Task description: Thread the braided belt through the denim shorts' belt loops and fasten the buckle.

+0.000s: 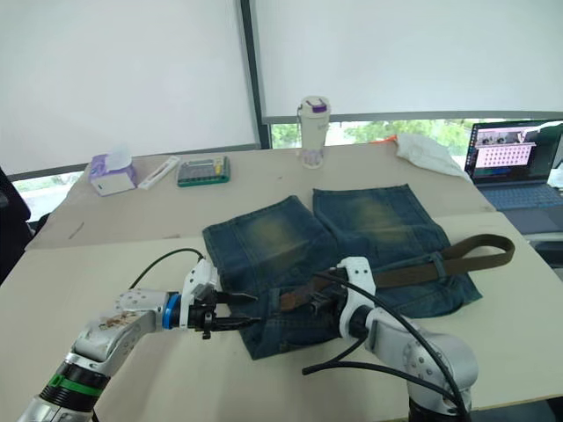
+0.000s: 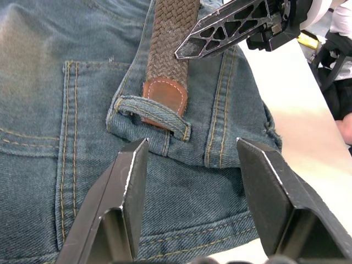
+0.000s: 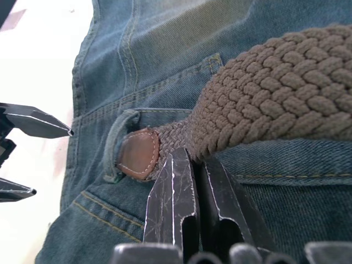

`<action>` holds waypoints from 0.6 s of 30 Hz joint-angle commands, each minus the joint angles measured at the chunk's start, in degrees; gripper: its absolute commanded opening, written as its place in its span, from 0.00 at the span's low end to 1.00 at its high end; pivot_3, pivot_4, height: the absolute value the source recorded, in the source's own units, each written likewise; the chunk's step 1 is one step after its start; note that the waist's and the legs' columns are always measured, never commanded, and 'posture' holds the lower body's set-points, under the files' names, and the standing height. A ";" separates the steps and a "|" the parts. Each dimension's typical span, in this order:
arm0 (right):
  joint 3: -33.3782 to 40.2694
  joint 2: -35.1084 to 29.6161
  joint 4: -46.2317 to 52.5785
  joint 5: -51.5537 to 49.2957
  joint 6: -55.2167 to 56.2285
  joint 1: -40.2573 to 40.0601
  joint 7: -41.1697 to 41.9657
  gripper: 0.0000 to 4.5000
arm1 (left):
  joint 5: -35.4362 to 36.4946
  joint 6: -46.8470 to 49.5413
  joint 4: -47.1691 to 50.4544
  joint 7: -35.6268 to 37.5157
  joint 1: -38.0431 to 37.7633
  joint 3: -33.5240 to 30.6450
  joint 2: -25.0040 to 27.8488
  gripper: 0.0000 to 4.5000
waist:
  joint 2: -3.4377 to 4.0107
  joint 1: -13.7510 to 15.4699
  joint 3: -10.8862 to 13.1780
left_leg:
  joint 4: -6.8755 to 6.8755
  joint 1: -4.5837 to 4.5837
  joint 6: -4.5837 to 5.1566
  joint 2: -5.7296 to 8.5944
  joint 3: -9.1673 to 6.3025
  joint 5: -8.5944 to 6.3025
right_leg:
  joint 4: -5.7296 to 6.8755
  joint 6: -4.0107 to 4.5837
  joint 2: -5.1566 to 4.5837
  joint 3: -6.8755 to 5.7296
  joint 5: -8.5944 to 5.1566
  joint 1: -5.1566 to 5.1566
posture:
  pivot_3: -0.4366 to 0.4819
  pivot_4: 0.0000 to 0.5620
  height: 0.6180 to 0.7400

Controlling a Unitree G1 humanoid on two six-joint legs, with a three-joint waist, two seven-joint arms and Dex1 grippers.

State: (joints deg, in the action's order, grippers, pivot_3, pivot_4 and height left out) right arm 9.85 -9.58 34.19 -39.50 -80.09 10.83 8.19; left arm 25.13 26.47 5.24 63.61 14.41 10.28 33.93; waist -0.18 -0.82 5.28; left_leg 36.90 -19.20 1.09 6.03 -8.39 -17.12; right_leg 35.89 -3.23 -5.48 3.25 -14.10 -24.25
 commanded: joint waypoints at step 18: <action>-6.38 2.56 -5.16 -0.44 4.91 3.87 3.73 0.00 | 6.98 17.18 -1.39 -8.82 2.58 -5.53 -6.68 0.47 | 0.00 -0.06 0.00 | 0.01 -0.01 -0.01 0.01 -0.03 0.00 | 0.16 0.00 0.01 -0.02 0.00 0.00 | 0.48 0.27 1.00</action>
State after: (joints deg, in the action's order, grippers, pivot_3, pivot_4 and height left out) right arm 3.63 -7.42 27.96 -39.00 -76.58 14.14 11.19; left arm 30.28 42.44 2.12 55.06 15.91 6.13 27.36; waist -0.18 -0.87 5.28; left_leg 36.91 -19.21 1.08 6.03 -8.42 -17.12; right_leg 36.06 -3.23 -5.47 3.23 -14.10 -24.25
